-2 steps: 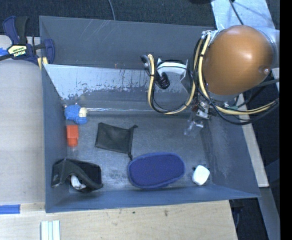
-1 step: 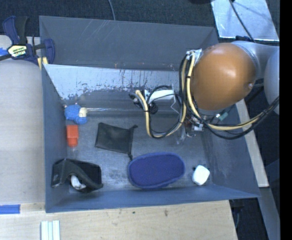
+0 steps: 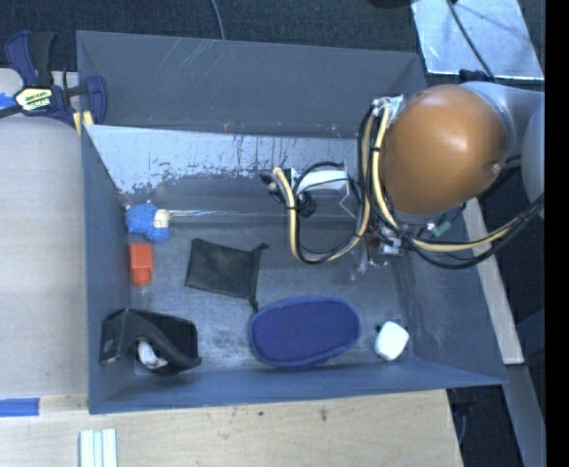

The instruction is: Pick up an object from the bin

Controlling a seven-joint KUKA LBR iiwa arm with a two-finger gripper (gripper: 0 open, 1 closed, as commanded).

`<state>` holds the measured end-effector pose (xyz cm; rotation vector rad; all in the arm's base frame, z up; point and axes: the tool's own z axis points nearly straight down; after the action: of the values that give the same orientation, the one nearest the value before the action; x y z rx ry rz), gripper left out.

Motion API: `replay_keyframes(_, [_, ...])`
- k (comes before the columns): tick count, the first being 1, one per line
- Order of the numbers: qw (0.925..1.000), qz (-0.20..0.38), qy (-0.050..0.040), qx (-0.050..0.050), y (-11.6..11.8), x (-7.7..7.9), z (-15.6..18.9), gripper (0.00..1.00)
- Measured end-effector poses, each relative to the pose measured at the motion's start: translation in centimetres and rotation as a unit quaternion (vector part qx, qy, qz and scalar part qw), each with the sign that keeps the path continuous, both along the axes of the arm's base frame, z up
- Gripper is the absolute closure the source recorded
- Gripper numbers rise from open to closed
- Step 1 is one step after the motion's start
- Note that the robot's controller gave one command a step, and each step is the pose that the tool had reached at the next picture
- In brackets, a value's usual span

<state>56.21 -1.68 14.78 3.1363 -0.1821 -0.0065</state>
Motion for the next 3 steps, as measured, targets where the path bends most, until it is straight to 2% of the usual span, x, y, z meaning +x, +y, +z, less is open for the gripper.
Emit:
replay_keyframes(1, [0.9979,-0.065,0.0004,-0.001,-4.9,-1.1,0.9,1.0])
replay_keyframes(2, [0.9965,-0.083,0.0005,0.0,-5.3,-2.1,0.1,1.0])
replay_keyframes(3, [1.0,-0.001,0.0,0.0,-7.8,-6.3,-0.6,1.0])
